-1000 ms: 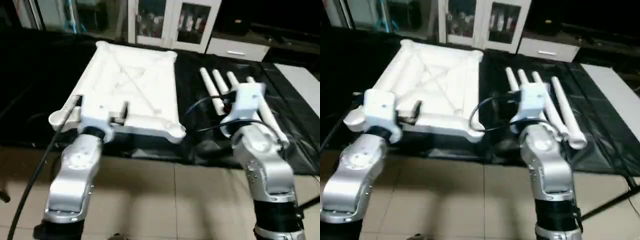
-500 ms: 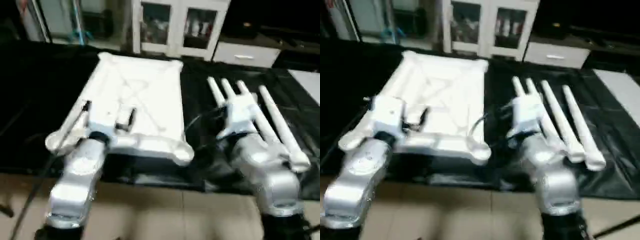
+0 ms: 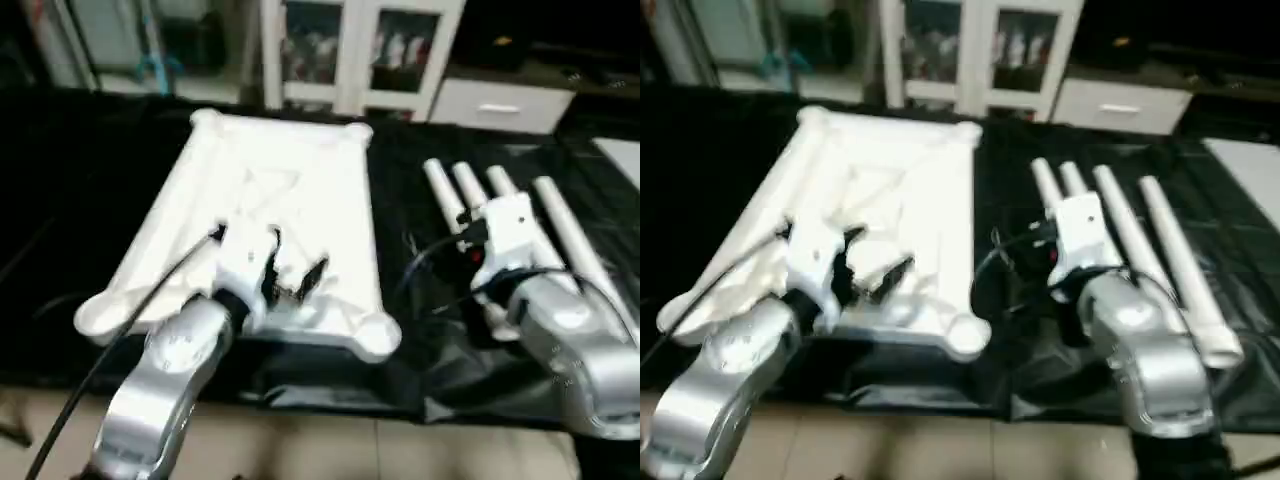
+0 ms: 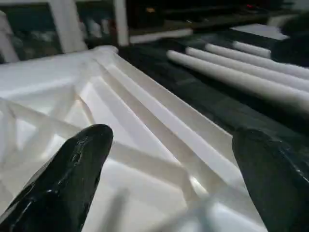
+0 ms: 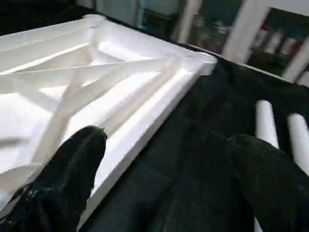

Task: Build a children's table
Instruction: Move to table

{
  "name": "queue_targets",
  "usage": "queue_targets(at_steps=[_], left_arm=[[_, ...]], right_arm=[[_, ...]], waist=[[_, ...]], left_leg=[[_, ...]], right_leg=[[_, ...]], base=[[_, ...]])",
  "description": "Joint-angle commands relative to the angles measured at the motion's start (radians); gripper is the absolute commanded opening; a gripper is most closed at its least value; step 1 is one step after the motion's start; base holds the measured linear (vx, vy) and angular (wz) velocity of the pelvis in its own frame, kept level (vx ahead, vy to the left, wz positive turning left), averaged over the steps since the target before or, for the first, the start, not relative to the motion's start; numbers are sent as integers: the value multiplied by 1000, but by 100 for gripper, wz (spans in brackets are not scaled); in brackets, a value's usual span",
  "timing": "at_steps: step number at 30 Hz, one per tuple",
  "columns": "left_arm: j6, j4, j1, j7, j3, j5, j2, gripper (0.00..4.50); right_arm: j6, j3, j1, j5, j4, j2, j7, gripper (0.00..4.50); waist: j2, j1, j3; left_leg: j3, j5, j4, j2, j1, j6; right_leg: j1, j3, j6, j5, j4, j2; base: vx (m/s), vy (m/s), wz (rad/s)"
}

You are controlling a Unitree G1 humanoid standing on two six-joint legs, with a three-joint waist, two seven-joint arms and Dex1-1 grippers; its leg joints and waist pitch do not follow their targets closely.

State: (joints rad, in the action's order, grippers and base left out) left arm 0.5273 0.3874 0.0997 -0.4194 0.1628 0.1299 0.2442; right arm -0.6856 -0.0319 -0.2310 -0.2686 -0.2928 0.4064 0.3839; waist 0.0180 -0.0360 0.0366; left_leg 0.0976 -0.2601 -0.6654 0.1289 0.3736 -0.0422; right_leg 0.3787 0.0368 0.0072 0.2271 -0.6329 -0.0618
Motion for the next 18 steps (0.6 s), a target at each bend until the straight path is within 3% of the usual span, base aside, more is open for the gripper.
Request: queue_targets(at_steps=[1, 2, 3, 4, 5, 6, 7, 8, 9, 10, 12, 13, 14, 16, 18], left_arm=[[-56, -6, 12, -71, 41, 11, 21, 450], [-75, -25, 32, -146, 51, 37, 56, 450], [-70, -30, 38, -164, 52, 47, 63, 450], [-73, -45, 53, -202, 60, 55, 84, 450], [-76, -54, 60, -219, 65, 56, 95, 450], [-76, -55, 62, -222, 66, 56, 96, 450], [-71, -71, 73, -239, 67, 62, 104, 450], [-74, -95, 92, -280, 82, 62, 122, 450], [-73, -104, 99, -297, 90, 61, 130, 450], [-69, -121, 111, -336, 114, 56, 152, 450], [-97, -157, 130, -391, 158, 30, 188, 450], [-118, -188, 147, -430, 184, 19, 207, 450], [-123, -204, 156, -454, 195, 19, 215, 450], [-137, -243, 176, -494, 214, 8, 234, 450], [-146, -294, 203, -515, 227, -12, 244, 450]], right_arm=[[19, -21, 23, -41, -19, 86, 128, 446], [6, -45, 36, -101, -36, 159, 243, 446], [3, -51, 38, -113, -38, 172, 265, 446], [-7, -60, 42, -138, -41, 203, 321, 446], [-10, -63, 45, -147, -42, 217, 346, 446], [-10, -63, 45, -148, -42, 220, 351, 446], [-10, -59, 50, -158, -44, 244, 388, 446], [-10, -42, 58, -166, -46, 280, 439, 446], [-12, -34, 61, -169, -46, 293, 456, 446], [-6, -15, 66, -167, -44, 312, 483, 446], [7, 15, 68, -165, -34, 335, 510, 446], [15, 34, 65, -161, -25, 340, 519, 446], [17, 42, 63, -158, -23, 338, 522, 446], [22, 53, 65, -151, -23, 336, 529, 446], [18, 60, 67, -152, -33, 336, 535, 446]], waist=[[-5, 8, -42], [-4, 7, -37], [-3, 7, -26], [13, 18, -16], [11, 20, -20], [11, 20, -21], [20, 25, -24], [16, 26, -27], [16, 27, -29], [28, 31, -30], [23, 29, -30], [32, 33, -33], [28, 31, -32], [18, 29, -37], [22, 28, -42]], left_leg=[[-3, 102, 97, 78, -21, 28], [-1, 20, 104, 83, -23, 23], [6, -125, 114, 87, -29, 14], [17, -234, 124, 88, -30, 4], [18, -266, 125, 88, -32, -7], [18, -258, 124, 88, -31, -8], [20, -222, 127, 91, -23, -6], [20, -194, 126, 92, -22, 1], [21, -185, 125, 92, -23, 7], [24, -159, 123, 92, -21, 21], [26, -147, 123, 89, -20, 40], [26, -124, 123, 90, -13, 46], [24, -120, 124, 91, -13, 48], [27, -75, 120, 95, -20, 50], [31, -18, 115, 94, -20, 68]], right_leg=[[-58, -40, -241, -92, 55, -66], [-56, -42, -241, -40, 61, -70], [-52, -44, -232, 83, 74, -72], [-46, -48, -215, 220, 87, -75], [-47, -48, -186, 320, 95, -82], [-45, -48, -176, 332, 98, -83], [-46, -46, -164, 321, 98, -83], [-46, -44, -162, 302, 95, -84], [-44, -45, -165, 286, 95, -84], [-44, -46, -175, 246, 93, -83], [-40, -44, -178, 246, 93, -83], [-44, -44, -184, 225, 89, -86], [-43, -44, -185, 229, 90, -87], [-39, -43, -220, 143, 80, -86], [-40, -43, -245, 36, 69, -83]], base=[[0, 0, 0], [-57, -1, 5], [-57, -1, 5], [-56, -12, 4], [-60, -17, -2], [-60, -17, -2], [-60, -12, -5], [0, 0, 0], [0, 0, 0], [0, 0, 0], [0, 0, 0], [0, 0, 0], [0, 0, 0], [0, 0, 0], [0, 0, 0]])
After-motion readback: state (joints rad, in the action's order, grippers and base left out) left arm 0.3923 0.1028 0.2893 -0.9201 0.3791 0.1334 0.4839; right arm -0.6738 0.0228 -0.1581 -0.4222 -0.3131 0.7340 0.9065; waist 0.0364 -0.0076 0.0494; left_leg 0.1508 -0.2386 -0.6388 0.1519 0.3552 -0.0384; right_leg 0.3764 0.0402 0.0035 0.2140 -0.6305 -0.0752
